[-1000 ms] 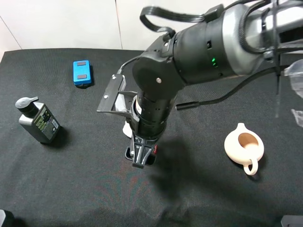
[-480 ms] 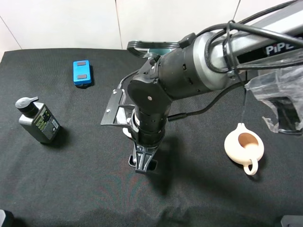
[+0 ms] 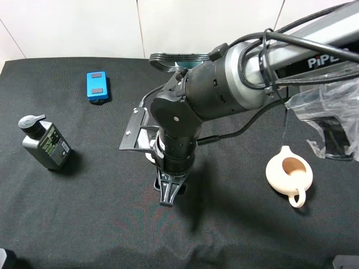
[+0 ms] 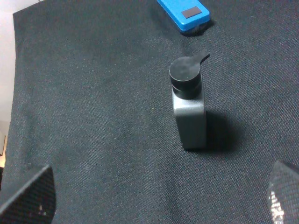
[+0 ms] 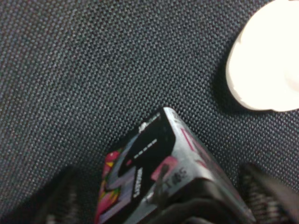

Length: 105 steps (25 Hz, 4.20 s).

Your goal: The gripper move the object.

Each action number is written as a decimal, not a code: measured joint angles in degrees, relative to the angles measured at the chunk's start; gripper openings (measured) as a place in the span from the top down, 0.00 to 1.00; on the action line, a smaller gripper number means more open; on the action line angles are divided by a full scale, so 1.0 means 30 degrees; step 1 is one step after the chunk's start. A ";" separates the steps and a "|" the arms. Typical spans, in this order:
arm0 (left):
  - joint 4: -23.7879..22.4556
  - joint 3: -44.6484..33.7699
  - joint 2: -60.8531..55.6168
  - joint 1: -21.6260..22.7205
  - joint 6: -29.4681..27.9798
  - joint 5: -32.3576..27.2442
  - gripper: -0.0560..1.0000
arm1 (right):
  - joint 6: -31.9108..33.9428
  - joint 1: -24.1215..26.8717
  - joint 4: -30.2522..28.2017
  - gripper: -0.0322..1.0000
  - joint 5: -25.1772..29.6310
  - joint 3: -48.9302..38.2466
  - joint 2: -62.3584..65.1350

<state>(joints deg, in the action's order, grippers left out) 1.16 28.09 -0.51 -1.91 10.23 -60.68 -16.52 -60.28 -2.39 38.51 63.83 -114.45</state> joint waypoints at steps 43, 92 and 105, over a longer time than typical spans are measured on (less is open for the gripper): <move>0.0000 0.0000 0.0000 0.0000 0.0000 0.0000 0.04 | 0.0127 0.0000 0.0936 0.56 0.4568 0.3328 0.2551; 0.0000 0.0000 0.0000 0.0000 0.0000 0.0000 0.04 | 0.2401 1.2488 0.4677 0.56 0.6106 0.3398 0.4580; 0.0000 0.0000 0.0000 0.0000 0.0000 0.0000 0.04 | 0.2279 1.2494 0.4654 0.56 0.6098 0.7950 0.0513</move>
<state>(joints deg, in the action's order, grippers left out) 1.16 28.09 -0.51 -1.91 10.23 -60.68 -9.69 -22.80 11.58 56.81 87.68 -112.91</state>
